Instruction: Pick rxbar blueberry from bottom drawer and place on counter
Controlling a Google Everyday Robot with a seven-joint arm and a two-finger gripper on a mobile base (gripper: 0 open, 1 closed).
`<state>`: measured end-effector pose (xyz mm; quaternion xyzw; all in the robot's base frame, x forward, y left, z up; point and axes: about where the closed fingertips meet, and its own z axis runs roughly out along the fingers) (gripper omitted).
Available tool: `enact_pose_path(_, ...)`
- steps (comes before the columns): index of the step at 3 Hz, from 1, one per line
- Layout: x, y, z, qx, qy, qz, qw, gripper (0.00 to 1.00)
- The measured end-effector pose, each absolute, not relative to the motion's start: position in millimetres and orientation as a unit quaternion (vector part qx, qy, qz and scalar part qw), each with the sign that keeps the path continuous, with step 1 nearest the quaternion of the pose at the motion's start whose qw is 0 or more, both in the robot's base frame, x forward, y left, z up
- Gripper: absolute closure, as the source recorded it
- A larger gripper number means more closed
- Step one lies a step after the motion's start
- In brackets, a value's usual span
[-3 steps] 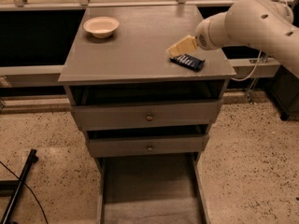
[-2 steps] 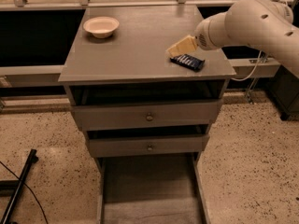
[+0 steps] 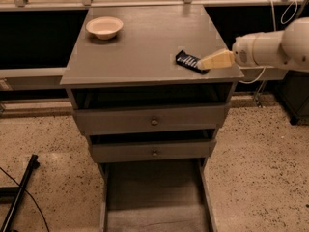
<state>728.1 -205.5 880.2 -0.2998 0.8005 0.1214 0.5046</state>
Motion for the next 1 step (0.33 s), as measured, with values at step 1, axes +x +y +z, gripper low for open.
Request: enact_pose_path(1,722.3,-228.8,874.7,-0.286,0.798,0.131,0.515,0.0)
